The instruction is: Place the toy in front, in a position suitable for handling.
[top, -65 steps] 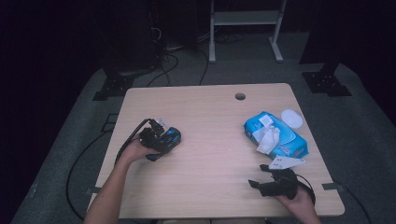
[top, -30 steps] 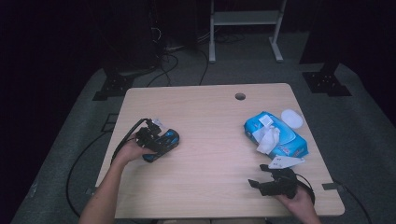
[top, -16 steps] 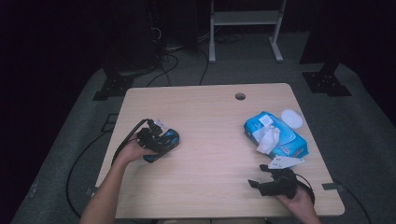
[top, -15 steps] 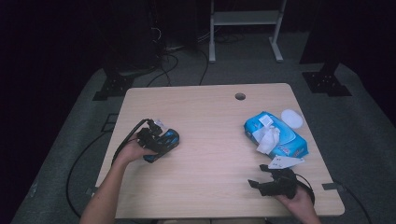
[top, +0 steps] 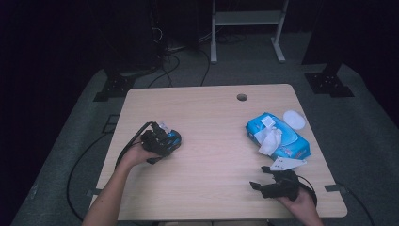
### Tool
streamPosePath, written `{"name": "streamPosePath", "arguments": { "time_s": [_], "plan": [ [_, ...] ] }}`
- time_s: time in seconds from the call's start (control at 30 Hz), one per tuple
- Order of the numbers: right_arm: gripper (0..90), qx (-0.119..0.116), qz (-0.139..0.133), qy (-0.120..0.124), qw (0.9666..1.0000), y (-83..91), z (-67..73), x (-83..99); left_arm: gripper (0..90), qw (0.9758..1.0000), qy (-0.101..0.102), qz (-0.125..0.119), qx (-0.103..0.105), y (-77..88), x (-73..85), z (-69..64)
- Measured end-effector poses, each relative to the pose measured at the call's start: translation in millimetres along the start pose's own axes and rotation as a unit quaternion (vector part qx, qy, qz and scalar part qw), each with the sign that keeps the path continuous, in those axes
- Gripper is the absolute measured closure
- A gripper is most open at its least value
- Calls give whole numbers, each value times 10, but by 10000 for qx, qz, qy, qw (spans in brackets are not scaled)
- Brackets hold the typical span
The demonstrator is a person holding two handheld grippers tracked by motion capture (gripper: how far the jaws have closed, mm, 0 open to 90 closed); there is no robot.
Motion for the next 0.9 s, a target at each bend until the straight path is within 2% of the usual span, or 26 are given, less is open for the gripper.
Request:
{"name": "streamPosePath", "arguments": {
  "time_s": [0.17, 0.2, 0.23, 0.27, 0.4, 0.5, 0.57, 0.7, 0.77, 0.9],
  "plan": [
    [221, 1, 1, 11, 10000, 3, 4, 2, 258, 10000, -41, -30, -6, 7, 7, -2],
    [221, 2, -13, -4, 10000, 11, 2, 1, 267, 9997, 94, -209, 116, 40, -7, -2],
    [221, 2, -13, -4, 10000, 11, 2, 1, 278, 9997, 94, -209, 116, 40, -7, -2],
    [221, 6, -29, -16, 10000, 9, -9, 1, 282, 9992, 162, -326, 192, 87, -20, 13],
    [220, 0, -2, -35, 10000, -3, -18, 4, 283, 9996, 69, -233, 124, 101, -10, 7],
    [221, -8, -11, 8, 10000, -4, 1, -2, 283, 9996, 23, -260, 94, 104, -10, 10],
    [221, -1, -14, 3, 10000, 2, 0, 0, 288, 9992, 66, -385, 108, 128, -27, 6],
    [220, -1, -13, -58, 10000, 8, -13, 1, 289, 9994, 17, -321, 102, 142, -15, 8],
    [220, -6, -21, -45, 10000, 6, -8, -2, 289, 9992, 88, -366, 131, 130, -9, 9],
    [220, -8, 2, -3, 10000, 1, 0, 1, 287, 9994, 70, -317, 109, 129, -7, 15]
  ]
}}
Point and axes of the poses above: each handheld gripper's, and its own axes: y roughly backward along the jaws, x roughly out of its underside, z roughly to its left, the point moved 8 cm from there along -y, roughly forward along the jaws, and after that the axes turned 5 degrees about x, right-handed, at the moved point
